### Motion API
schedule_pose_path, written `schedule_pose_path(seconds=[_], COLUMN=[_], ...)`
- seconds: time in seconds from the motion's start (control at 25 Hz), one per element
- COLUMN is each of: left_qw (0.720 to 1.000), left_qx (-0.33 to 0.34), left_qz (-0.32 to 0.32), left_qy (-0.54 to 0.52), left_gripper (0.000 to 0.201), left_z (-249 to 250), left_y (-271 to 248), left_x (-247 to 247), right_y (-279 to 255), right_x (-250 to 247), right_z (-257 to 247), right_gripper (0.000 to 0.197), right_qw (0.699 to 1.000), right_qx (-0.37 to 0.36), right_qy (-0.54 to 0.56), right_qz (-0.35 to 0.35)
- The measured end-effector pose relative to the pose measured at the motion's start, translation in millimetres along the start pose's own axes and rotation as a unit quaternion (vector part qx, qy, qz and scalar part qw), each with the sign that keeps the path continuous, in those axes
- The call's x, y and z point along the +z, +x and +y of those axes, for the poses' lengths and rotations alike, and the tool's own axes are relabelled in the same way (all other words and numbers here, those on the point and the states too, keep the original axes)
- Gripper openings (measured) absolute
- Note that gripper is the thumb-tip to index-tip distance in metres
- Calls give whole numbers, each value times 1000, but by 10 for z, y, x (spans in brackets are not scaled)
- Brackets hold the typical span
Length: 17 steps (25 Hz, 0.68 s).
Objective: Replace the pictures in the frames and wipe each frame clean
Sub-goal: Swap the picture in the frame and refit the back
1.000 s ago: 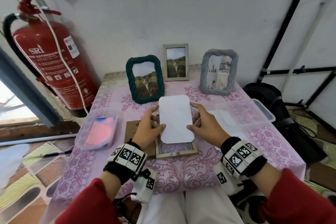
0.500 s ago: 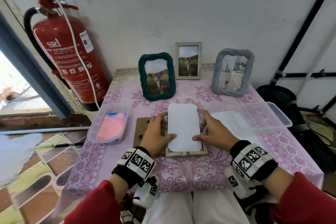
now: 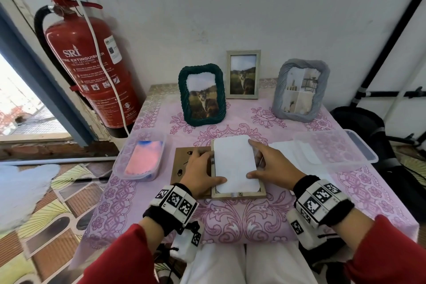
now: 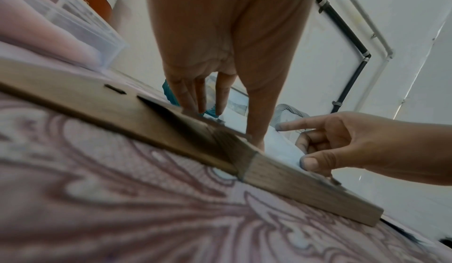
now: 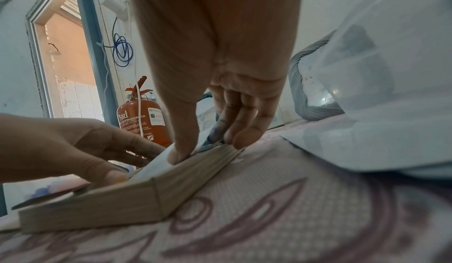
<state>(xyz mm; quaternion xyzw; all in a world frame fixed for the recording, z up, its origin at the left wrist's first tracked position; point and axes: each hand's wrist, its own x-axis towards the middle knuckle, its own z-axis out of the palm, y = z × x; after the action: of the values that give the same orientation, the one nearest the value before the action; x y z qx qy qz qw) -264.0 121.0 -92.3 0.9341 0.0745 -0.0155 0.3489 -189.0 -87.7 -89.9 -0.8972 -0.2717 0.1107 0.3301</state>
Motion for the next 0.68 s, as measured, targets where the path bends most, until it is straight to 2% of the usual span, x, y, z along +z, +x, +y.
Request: schedule_pose_path(seconds=[0.2, 0.48, 0.68], left_qw=[1000, 997, 999], left_qx=[3, 16, 13], left_qz=[-14, -42, -24], left_qy=[13, 56, 29], left_gripper=[92, 84, 79], left_z=[-19, -78, -80], left_y=[7, 33, 6], left_x=[-7, -7, -22], right_y=[-3, -25, -40], right_x=[0, -28, -47], right_z=[-11, -22, -29], right_gripper=[88, 78, 75], right_qw=[998, 995, 994], right_qx=[0, 23, 17], right_qy=[-64, -96, -99], right_qz=[-18, -31, -31])
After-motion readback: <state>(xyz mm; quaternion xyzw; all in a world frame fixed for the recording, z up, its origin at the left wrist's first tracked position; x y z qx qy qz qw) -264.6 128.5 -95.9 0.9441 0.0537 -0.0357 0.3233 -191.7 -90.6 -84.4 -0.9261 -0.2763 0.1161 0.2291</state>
